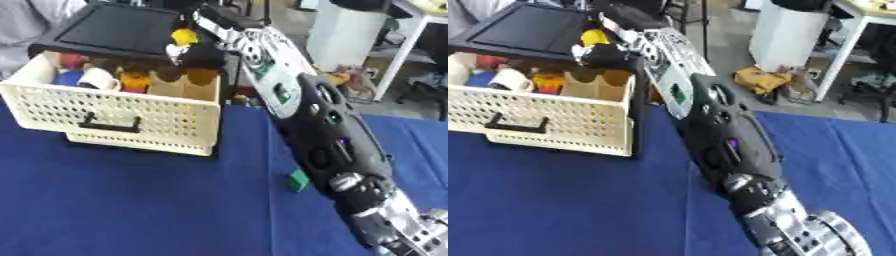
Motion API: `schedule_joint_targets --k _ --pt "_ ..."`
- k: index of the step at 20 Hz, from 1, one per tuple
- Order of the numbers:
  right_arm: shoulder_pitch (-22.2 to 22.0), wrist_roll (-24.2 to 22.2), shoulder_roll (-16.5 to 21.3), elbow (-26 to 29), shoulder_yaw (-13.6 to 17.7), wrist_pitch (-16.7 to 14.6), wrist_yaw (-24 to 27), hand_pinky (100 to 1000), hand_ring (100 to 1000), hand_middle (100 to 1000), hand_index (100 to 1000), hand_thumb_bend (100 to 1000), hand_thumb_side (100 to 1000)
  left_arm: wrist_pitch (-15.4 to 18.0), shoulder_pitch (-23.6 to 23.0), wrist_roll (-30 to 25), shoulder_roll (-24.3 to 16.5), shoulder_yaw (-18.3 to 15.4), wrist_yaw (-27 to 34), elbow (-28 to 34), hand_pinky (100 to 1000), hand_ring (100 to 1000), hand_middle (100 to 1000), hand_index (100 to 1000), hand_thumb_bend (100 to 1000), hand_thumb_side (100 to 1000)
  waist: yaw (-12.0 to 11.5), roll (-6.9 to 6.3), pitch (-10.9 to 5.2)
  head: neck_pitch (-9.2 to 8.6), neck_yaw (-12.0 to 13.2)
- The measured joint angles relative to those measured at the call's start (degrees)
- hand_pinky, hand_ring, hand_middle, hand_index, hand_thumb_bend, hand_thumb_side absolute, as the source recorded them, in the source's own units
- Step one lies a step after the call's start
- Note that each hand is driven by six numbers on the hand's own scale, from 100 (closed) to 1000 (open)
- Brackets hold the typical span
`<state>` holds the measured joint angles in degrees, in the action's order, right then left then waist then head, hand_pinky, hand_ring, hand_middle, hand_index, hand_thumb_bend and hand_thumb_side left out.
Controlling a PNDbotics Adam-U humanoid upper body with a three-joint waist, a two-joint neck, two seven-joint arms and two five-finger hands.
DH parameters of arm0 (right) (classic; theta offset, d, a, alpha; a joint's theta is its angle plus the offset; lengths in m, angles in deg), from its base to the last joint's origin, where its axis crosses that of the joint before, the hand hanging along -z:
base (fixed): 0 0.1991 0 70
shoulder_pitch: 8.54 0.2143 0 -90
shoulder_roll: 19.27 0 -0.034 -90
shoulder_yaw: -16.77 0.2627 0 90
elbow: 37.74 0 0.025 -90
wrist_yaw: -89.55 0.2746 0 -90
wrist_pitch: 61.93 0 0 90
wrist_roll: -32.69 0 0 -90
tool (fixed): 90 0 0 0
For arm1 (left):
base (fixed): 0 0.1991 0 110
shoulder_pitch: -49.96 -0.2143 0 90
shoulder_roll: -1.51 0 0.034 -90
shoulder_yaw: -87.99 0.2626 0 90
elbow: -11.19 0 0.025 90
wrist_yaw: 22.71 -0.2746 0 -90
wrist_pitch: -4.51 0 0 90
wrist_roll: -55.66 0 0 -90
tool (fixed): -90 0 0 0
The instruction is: Pick up objects from table and place into drawer.
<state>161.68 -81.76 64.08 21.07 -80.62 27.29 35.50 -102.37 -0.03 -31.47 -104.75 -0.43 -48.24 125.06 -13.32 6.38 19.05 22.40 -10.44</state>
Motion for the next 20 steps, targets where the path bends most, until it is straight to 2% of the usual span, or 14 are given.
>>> schedule_joint_targets --k 4,11,20 --pt "-0.13 -1.09 0.0 0.02 -0.21 -0.39 0.77 632 770 743 819 102 695 -0.04 -0.31 0.04 0.0 -0.04 0.0 0.0 587 638 694 872 453 877 0.57 0.0 -0.48 0.24 0.46" --pt "-0.78 -3.07 0.1 0.17 -0.43 0.67 4.14 625 765 740 812 100 682 -0.17 -0.61 0.16 0.0 -0.14 0.0 0.0 587 639 694 871 452 877 1.16 0.05 -1.47 1.59 0.87" --pt "-1.58 -3.76 0.09 0.27 -0.83 1.57 6.44 612 754 737 806 100 677 -0.22 -0.64 0.15 0.03 -0.17 0.0 0.0 587 639 693 870 451 877 1.69 0.15 -2.45 2.19 1.28"
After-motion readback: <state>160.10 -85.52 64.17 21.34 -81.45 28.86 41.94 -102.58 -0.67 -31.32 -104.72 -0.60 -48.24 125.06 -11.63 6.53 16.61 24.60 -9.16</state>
